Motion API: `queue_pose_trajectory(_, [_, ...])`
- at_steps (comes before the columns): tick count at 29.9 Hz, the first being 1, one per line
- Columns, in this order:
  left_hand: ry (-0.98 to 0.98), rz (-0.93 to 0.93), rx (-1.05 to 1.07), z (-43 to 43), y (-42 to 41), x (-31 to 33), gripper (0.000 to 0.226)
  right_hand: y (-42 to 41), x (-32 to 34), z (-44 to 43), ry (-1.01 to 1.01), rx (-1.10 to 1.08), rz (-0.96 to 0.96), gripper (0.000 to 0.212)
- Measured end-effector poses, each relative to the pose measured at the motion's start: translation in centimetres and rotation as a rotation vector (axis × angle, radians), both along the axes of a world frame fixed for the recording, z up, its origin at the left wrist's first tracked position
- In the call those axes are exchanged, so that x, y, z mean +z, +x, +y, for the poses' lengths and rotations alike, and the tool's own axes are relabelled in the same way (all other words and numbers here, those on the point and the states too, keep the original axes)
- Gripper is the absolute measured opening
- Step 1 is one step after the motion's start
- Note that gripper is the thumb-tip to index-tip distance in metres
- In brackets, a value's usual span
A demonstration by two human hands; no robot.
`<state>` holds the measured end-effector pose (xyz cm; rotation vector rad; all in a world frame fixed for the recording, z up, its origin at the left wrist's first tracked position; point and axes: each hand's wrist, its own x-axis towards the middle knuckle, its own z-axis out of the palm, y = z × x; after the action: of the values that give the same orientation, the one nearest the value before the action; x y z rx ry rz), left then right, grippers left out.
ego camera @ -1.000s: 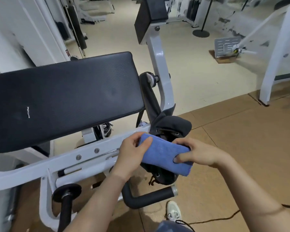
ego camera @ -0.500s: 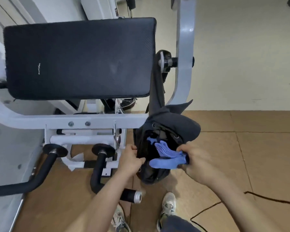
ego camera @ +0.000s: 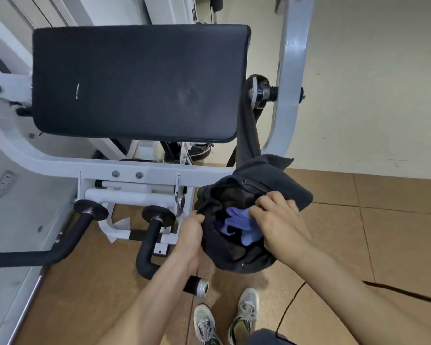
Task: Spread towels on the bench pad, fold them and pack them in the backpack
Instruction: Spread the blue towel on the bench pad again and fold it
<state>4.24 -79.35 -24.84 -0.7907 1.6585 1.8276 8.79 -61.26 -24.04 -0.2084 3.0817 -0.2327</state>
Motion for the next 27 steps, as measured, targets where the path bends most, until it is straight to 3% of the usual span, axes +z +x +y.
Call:
queue_pose_trajectory(3, [0.167, -0.051, 0.037, 0.3, 0.1, 3.9, 0.028, -0.1, 0.5, -0.2, 0.062, 0.226, 0.004, 0.022])
queue_pose_trajectory(6, [0.189, 0.003, -0.003, 0.2, -0.1, 6.0, 0.031, -0.9, 1.0, -1.2, 0.008, 0.373, 0.031, 0.015])
queue_pose_trajectory(10, [0.119, 0.028, -0.001, -0.3, 0.0, 7.2, 0.027, -2.7, 2.7, -3.2, 0.125, 0.18, -0.1, 0.025])
queue_pose_trajectory(13, [0.073, 0.012, 0.025, -0.8, 0.1, 7.3, 0.025, -3.0, 2.8, -3.9, 0.007, -0.059, -0.283, 0.029])
queue_pose_trajectory(17, [0.075, -0.004, 0.057, -0.6, 0.1, 7.6, 0.025, -3.0, 2.1, -4.5, -0.019, -0.157, -0.332, 0.035])
queue_pose_trajectory(21, [0.091, 0.004, 0.069, -0.1, -0.1, 7.8, 0.023, -3.3, 1.5, -4.1, -0.073, -0.293, -0.342, 0.024])
queue_pose_trajectory(24, [0.103, 0.0, 0.082, 0.2, -0.2, 7.8, 0.022, -3.3, 1.0, -3.9, -0.151, -0.323, -0.395, 0.023])
queue_pose_trajectory(27, [0.084, 0.001, 0.073, 0.2, -0.1, 7.6, 0.022, -2.7, 0.4, -4.1, -0.266, -0.191, -0.533, 0.032])
